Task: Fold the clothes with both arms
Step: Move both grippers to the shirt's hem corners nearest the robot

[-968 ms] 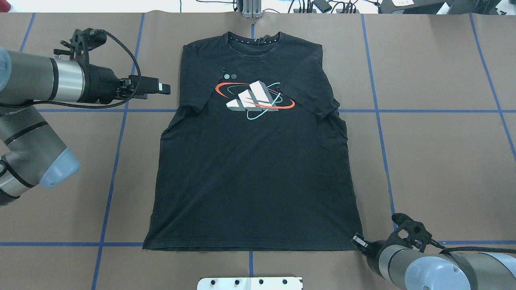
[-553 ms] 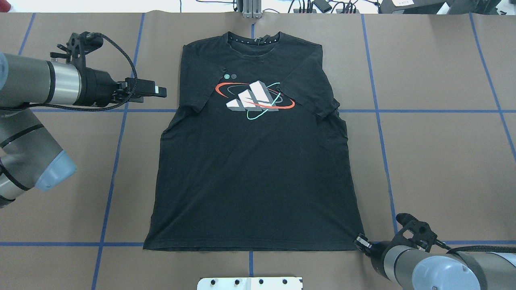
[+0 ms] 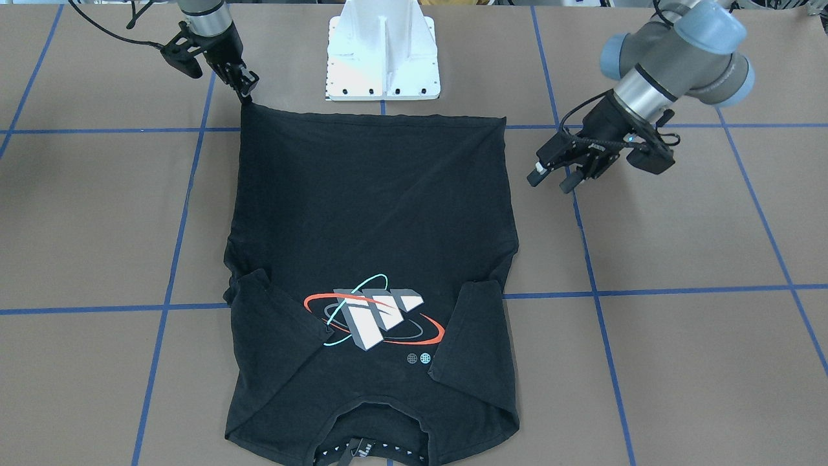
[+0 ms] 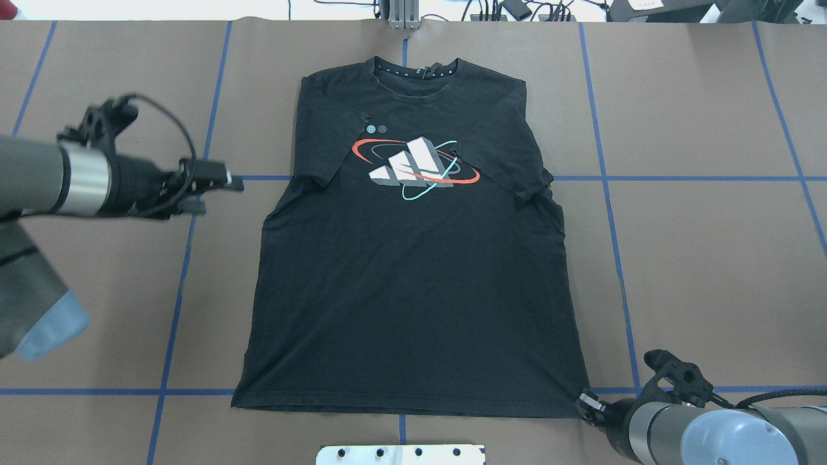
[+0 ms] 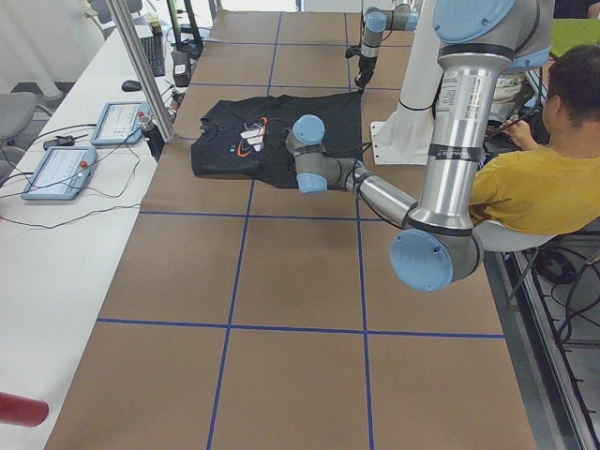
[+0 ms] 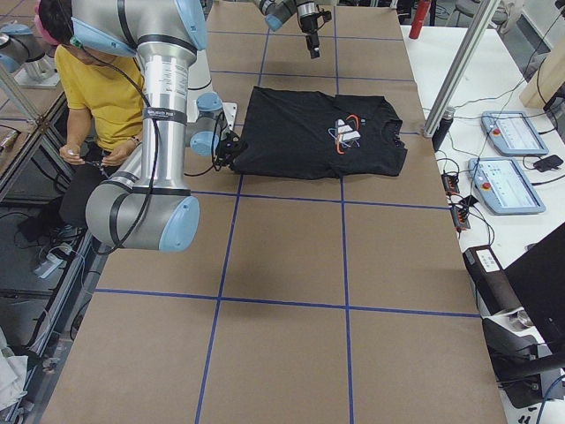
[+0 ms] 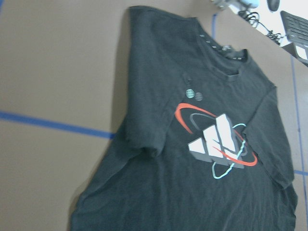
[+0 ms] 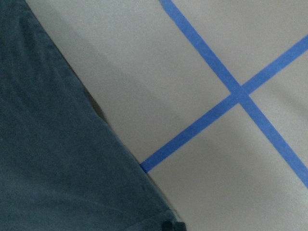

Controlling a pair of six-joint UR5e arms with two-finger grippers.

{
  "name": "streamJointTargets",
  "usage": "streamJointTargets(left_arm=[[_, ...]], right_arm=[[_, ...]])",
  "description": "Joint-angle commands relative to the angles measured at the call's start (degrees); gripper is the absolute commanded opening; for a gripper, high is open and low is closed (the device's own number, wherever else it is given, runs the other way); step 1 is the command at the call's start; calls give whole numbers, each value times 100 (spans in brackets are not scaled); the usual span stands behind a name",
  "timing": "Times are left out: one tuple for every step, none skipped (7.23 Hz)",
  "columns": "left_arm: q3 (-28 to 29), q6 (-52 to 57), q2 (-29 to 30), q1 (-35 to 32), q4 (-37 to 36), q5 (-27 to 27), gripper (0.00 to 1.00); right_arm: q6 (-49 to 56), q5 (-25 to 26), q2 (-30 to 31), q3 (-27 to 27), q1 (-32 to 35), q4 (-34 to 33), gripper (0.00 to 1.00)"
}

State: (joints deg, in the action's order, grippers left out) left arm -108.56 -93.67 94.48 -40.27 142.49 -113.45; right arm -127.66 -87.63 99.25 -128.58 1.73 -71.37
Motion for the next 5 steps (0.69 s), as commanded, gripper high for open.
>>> streamJointTargets(left_arm=[[-717, -1246, -920, 1724, -324, 1528, 99], [-815, -1329, -975, 2073, -675, 1711, 99], [-886, -1530, -967, 2398, -1087, 1852, 98], [-930, -1619, -967, 2645, -1248, 1966, 93], [-922, -1681, -984, 2943, -1345, 2046, 86]], right_arm=[[-5, -141, 94, -106, 3, 0, 0], [-5, -141, 95, -106, 11, 0, 0], [4, -141, 95, -115, 20, 0, 0], [4, -141, 95, -115, 38, -8, 0], [4, -141, 95, -115, 73, -9, 0]])
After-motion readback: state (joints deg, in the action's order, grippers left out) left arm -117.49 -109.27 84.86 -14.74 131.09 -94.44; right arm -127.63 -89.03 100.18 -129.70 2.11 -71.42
